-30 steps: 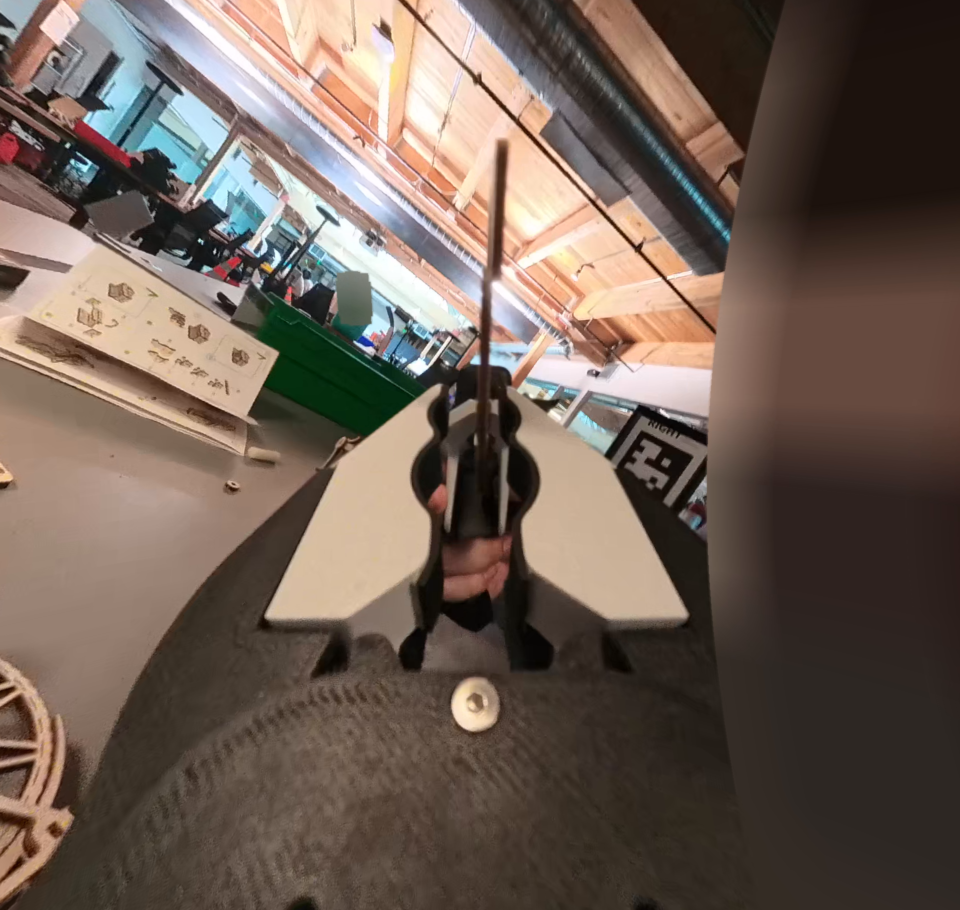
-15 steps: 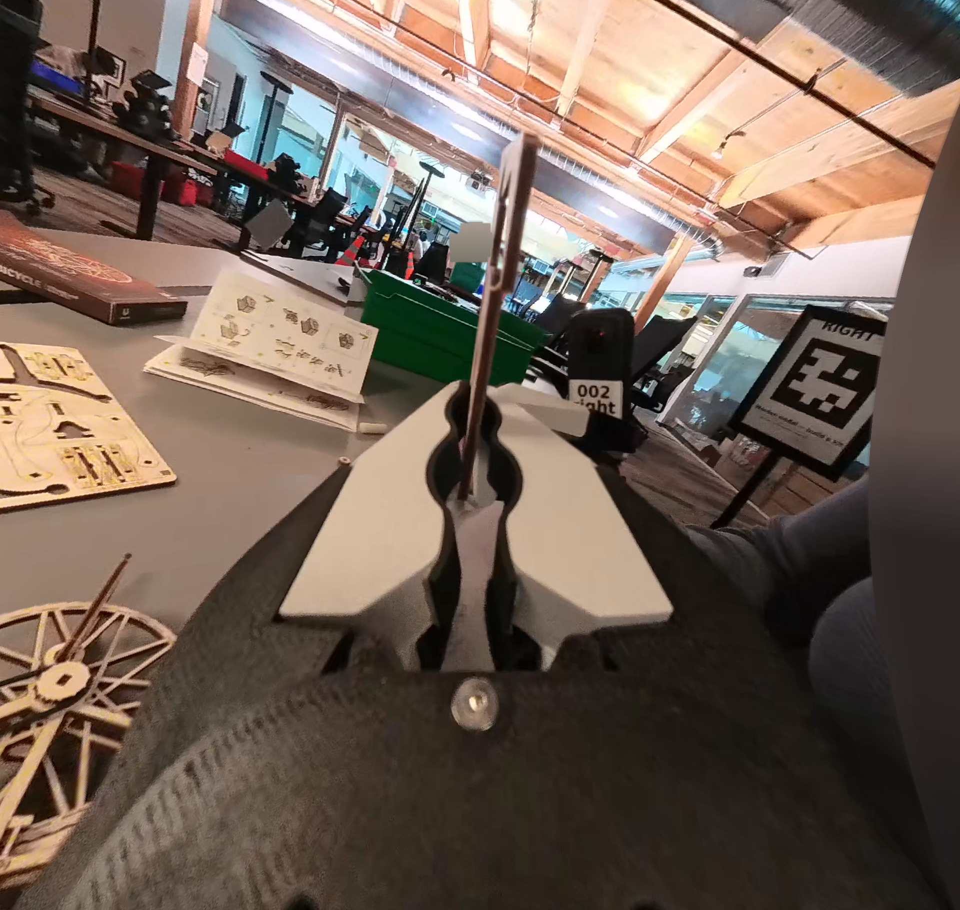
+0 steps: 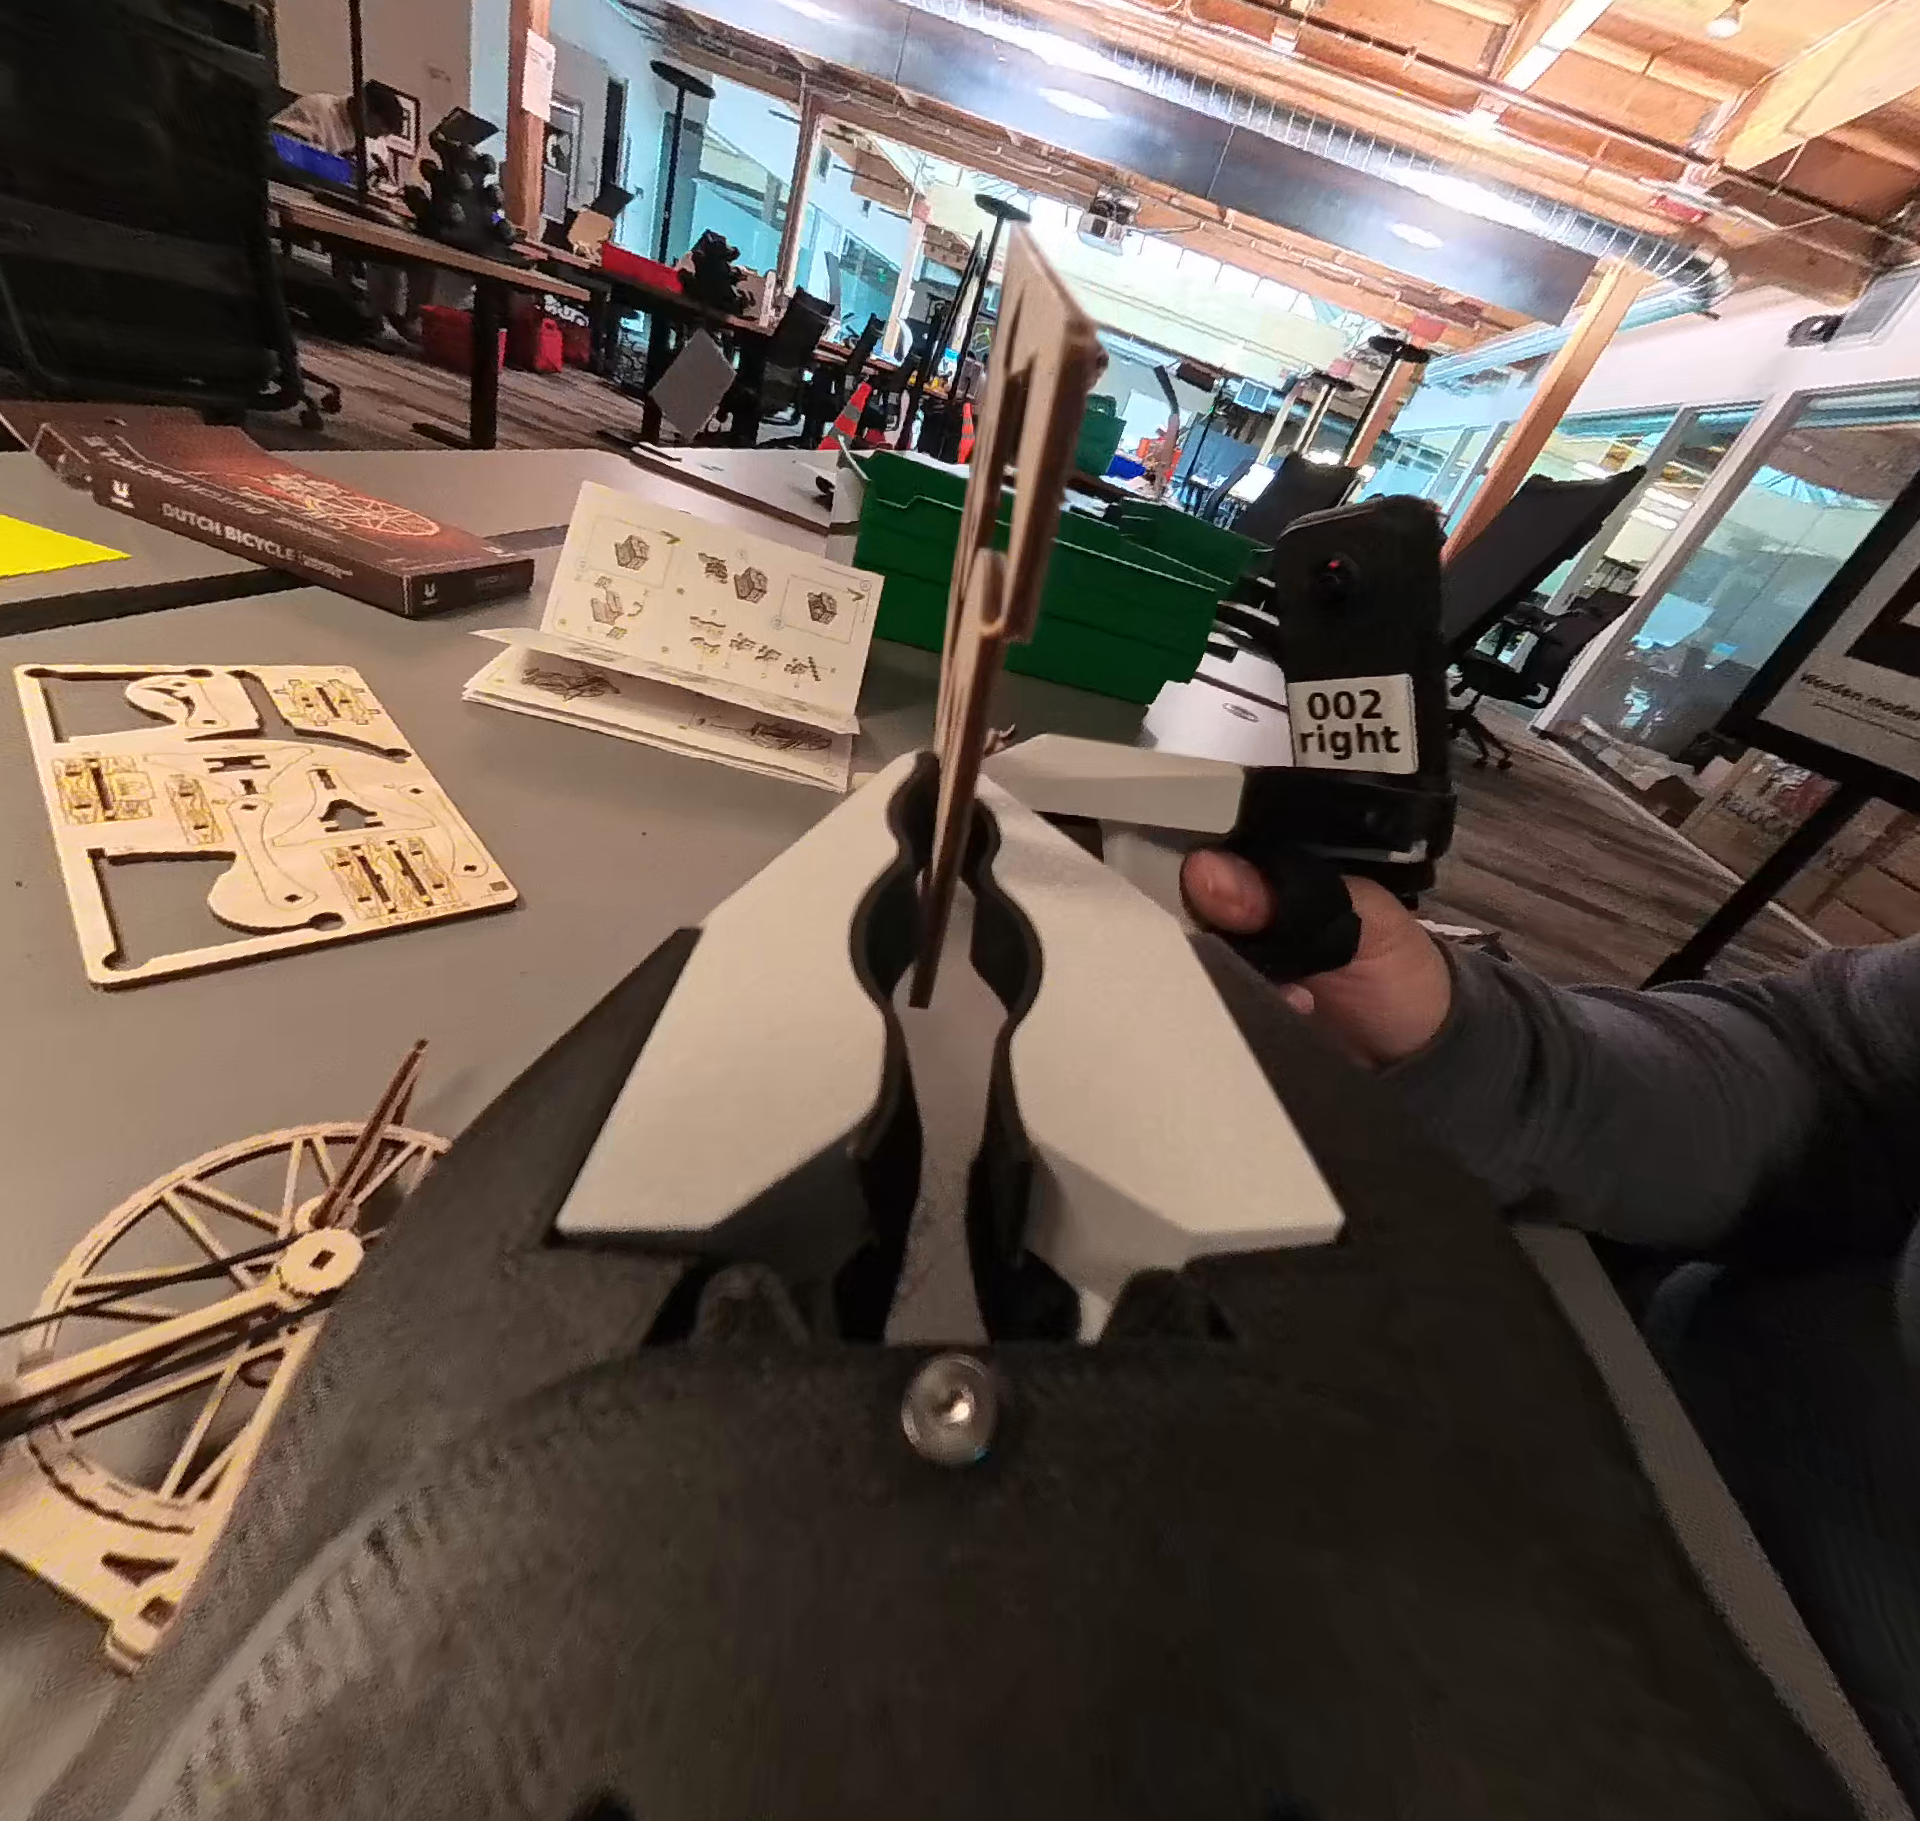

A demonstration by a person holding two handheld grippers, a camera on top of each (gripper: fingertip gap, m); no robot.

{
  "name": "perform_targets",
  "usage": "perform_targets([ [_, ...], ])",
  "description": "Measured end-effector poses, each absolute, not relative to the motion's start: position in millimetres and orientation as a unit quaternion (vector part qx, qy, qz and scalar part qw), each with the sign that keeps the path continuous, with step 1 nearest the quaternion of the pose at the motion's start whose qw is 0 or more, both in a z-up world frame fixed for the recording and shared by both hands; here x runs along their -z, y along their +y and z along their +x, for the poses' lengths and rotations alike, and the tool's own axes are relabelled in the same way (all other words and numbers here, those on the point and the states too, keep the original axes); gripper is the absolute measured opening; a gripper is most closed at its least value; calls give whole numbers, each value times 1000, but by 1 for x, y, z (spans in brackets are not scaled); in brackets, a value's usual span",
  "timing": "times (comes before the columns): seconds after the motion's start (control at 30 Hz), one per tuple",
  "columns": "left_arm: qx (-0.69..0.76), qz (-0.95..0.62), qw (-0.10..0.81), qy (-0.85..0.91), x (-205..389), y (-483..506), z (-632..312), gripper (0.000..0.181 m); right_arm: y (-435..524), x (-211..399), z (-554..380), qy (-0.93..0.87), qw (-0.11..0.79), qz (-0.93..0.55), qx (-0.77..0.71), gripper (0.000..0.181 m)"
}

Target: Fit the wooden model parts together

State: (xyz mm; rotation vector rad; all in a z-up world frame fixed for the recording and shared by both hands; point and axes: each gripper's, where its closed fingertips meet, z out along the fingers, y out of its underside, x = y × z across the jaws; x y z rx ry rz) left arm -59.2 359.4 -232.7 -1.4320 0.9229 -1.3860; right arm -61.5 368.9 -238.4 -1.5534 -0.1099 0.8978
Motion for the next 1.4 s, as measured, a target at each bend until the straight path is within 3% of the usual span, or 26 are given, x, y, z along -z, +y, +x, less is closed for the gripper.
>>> perform_targets([
  [0.2, 637, -582, 394, 317, 231, 363, -63, 1, 372, 238, -62, -47, 624, -671, -398, 7],
  [0.23, 652, -576, 384, 310, 229, 362, -64, 1, 375, 240, -57, -35, 630, -678, -377, 26],
  [0.3, 655, -568, 389, 312, 226, 361, -64, 1, 376, 239, -54, -41, 640, -681, -353, 32],
  [0.47, 620, -569, 416, 345, 226, 358, -64, 1, 372, 233, -57, -65, 661, -676, -319, 21],
  [0.67, 695, -520, 372, 328, 205, 344, -71, 2, 358, 206, -67, -124, 701, -614, -340, 16],
  [1.07, 648, -538, 417, 344, 210, 349, -69, 1, 357, 215, -68, -137, 681, -635, -339, 6],
  [1.27, 610, -564, 442, 336, 219, 356, -63, 1, 367, 225, -59, -105, 679, -662, -300, 14],
  [1.4, 577, -579, 464, 341, 222, 359, -60, 1, 373, 230, -46, -86, 688, -681, -235, 37],
])
